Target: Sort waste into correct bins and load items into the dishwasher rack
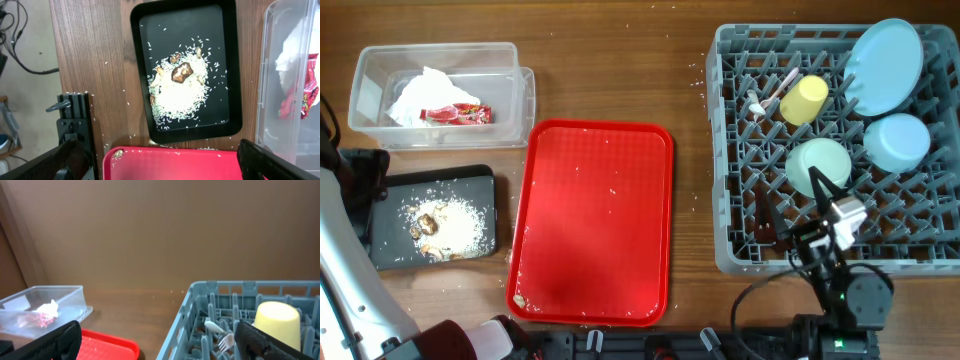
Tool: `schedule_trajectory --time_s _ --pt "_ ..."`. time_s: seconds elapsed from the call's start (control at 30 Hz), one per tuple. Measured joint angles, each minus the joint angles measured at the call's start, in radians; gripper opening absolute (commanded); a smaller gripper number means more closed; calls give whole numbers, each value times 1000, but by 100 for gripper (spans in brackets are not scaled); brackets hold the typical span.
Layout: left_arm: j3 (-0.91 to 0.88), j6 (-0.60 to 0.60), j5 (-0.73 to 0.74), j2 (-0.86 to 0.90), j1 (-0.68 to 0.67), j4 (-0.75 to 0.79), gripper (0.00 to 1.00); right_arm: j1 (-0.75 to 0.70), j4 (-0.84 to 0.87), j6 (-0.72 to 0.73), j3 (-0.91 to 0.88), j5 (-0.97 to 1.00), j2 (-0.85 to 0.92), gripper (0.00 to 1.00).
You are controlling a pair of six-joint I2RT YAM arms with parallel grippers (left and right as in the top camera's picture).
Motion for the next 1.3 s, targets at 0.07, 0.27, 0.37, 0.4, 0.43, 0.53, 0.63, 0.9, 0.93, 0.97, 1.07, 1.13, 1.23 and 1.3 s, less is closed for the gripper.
schedule_trajectory --time_s 0.07,0.27,0.37,0.4,0.43,0.53,0.63,0.9,0.93,0.97,1.07,1.13,1.23,1.3 --pt "0 0 0 0 0 1 100 0 7 -2 -26 6 -35 100" --pt "0 0 0 0 0 1 100 0 -66 -3 -32 94 -80 100" --pt "0 0 0 0 0 0 100 0 -150 -6 -32 151 -93 100" --pt "0 0 0 0 0 1 100 0 -205 -12 -33 173 -93 100" --pt "0 0 0 0 0 1 100 0 -231 -26 -33 184 -93 100" --pt "0 0 0 0 0 1 100 0 -238 -101 -33 202 -93 100" --pt "0 0 0 0 0 1 100 0 -238 -123 -33 203 -93 100" --pt "0 0 0 0 0 0 100 0 -238 -137 -33 209 -93 100" --pt "0 0 0 0 0 1 100 0 -238 -137 -33 209 -93 100" --pt "0 0 0 0 0 1 100 0 -238 -137 -33 209 -93 100" --pt "0 0 0 0 0 1 100 0 -238 -137 -33 209 -93 100" --pt "0 0 0 0 0 1 100 0 -238 -137 -33 209 -93 100" --pt "0 0 0 0 0 0 100 0 -238 -137 -33 209 -93 100" --pt "0 0 1 -3 0 -9 100 0 -238 -137 -33 209 -93 100"
